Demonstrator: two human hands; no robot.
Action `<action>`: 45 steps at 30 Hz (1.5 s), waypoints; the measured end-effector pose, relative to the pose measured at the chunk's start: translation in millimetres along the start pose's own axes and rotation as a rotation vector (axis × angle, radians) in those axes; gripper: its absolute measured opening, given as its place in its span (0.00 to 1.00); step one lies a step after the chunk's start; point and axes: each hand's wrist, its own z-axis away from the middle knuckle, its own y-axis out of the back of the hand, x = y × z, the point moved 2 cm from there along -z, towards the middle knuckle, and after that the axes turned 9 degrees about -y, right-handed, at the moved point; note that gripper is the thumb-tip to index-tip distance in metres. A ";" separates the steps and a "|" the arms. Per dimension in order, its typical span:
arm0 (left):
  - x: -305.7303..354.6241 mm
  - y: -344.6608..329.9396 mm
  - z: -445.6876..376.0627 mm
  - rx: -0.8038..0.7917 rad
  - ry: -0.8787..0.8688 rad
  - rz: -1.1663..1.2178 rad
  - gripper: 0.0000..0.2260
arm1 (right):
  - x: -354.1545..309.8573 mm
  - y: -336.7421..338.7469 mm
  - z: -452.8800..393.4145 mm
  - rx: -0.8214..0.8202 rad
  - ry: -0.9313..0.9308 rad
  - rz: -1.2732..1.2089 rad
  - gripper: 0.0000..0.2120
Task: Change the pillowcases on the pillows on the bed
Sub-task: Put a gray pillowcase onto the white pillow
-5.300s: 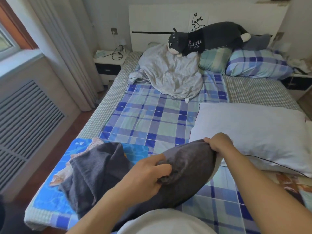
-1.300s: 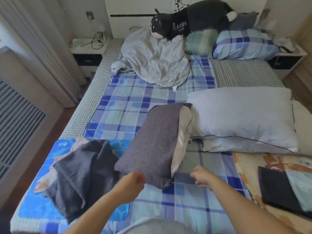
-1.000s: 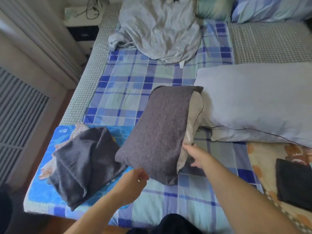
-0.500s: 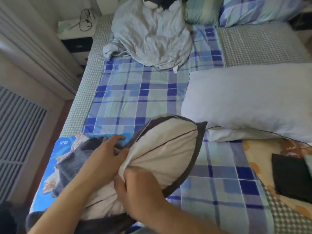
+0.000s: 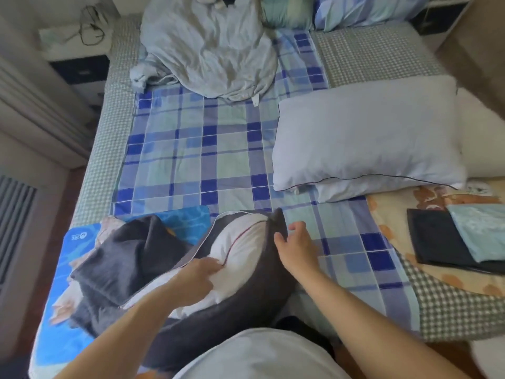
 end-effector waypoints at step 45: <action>184.1 -98.5 1.7 -0.091 -0.400 -0.226 0.19 | 26.0 64.6 43.0 -0.040 0.029 0.334 0.09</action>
